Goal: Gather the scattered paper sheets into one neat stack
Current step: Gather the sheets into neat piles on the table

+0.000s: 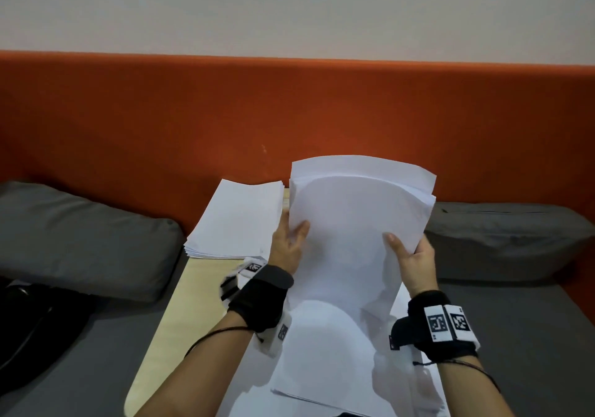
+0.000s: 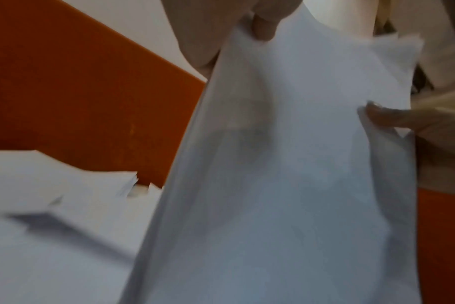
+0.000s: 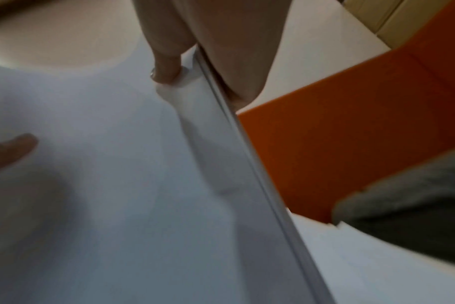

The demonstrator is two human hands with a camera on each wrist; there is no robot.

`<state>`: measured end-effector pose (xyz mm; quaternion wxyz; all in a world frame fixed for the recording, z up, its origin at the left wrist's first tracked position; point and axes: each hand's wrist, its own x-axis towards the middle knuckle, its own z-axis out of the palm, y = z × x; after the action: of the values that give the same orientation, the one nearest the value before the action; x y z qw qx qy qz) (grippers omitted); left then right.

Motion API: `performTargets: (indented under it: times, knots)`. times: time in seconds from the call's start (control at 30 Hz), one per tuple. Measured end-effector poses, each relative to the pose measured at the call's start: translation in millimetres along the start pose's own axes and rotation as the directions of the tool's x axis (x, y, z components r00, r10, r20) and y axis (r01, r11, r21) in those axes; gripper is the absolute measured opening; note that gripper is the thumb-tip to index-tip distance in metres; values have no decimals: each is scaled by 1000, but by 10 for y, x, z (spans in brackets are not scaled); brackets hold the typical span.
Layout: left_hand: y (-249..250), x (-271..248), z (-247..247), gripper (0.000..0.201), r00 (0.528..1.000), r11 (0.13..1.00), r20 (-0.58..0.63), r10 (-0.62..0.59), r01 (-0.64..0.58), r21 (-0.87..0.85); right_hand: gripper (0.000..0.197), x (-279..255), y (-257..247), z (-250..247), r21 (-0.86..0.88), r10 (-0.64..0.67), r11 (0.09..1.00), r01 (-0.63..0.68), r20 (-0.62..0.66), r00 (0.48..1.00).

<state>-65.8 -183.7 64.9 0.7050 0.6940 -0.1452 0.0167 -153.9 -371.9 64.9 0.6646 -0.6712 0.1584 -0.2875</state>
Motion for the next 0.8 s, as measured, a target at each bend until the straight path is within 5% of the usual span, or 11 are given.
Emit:
performTargets:
  times: [0.13, 0.37, 0.47, 0.53, 0.6, 0.7, 0.8]
  knots:
    - [-263, -141, -1, 32, 1000, 982, -17, -23, 26, 187, 34, -164, 255, 37, -52, 131, 990, -132, -18, 991]
    - [-83, -48, -47, 30, 997, 974, -73, 39, -22, 225, 34, -81, 209, 209, -36, 117, 992, -118, -39, 992]
    - [-327, -132, -142, 35, 989, 943, 32, -146, 129, 308, 37, -107, 606, 186, -330, 347, 889, -319, 28, 938]
    - [-573, -205, -229, 41, 925, 853, 120, -360, 275, 444, 35, -166, 798, 174, -476, 478, 777, -412, 19, 878]
    - [-704, -261, -319, 40, 836, 758, 181, -518, 350, 550, 32, -168, 841, 210, -454, 501, 767, -453, -16, 865]
    - [-663, -277, -419, 33, 787, 789, 211, -579, 476, 388, 29, -132, 761, 333, -386, 481, 800, -460, -45, 875]
    - [-545, -185, -542, 31, 790, 807, 165, -590, 579, 117, 20, -61, 698, 522, -391, 458, 809, -439, -50, 887]
